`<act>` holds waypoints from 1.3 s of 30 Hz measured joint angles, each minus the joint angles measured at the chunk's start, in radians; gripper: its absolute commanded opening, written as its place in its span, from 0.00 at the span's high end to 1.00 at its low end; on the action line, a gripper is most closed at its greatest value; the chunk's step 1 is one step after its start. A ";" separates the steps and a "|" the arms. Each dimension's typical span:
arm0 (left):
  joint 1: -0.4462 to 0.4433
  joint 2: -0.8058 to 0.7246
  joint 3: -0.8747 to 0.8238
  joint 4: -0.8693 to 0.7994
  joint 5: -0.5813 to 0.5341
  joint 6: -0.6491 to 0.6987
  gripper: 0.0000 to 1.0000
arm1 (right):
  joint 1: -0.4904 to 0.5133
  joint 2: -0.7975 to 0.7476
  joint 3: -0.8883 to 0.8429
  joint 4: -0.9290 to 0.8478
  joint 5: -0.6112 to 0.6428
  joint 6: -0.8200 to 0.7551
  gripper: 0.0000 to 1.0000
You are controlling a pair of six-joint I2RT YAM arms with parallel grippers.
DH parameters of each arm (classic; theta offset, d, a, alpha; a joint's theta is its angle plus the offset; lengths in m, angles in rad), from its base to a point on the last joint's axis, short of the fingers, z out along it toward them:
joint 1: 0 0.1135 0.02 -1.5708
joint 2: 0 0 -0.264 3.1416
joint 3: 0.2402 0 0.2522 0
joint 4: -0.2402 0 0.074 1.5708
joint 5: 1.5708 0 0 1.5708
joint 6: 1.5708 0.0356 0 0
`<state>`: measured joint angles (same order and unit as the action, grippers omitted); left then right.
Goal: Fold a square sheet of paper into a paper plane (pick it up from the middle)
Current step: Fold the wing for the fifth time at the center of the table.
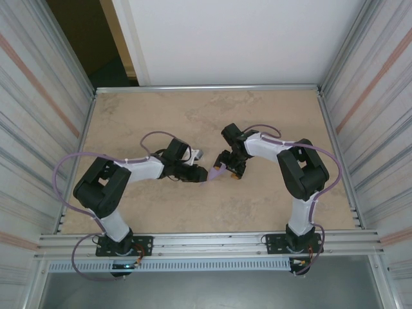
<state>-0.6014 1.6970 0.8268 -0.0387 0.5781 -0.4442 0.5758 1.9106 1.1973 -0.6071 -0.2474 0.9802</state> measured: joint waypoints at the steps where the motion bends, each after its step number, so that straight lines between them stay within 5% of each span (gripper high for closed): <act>1: -0.001 -0.002 0.000 -0.007 -0.006 0.003 0.60 | 0.000 0.001 0.002 -0.001 0.000 0.000 0.30; 14: -0.047 0.022 0.030 -0.133 -0.082 0.085 0.69 | -0.007 0.010 0.010 -0.011 -0.009 0.004 0.29; 39: -0.018 0.070 0.071 -0.189 -0.048 0.134 0.83 | -0.013 0.023 0.023 -0.027 -0.019 0.006 0.30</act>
<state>-0.6193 1.7672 0.8978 -0.2276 0.5297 -0.3103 0.5625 1.9335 1.2205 -0.6342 -0.2665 0.9867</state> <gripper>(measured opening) 0.171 0.698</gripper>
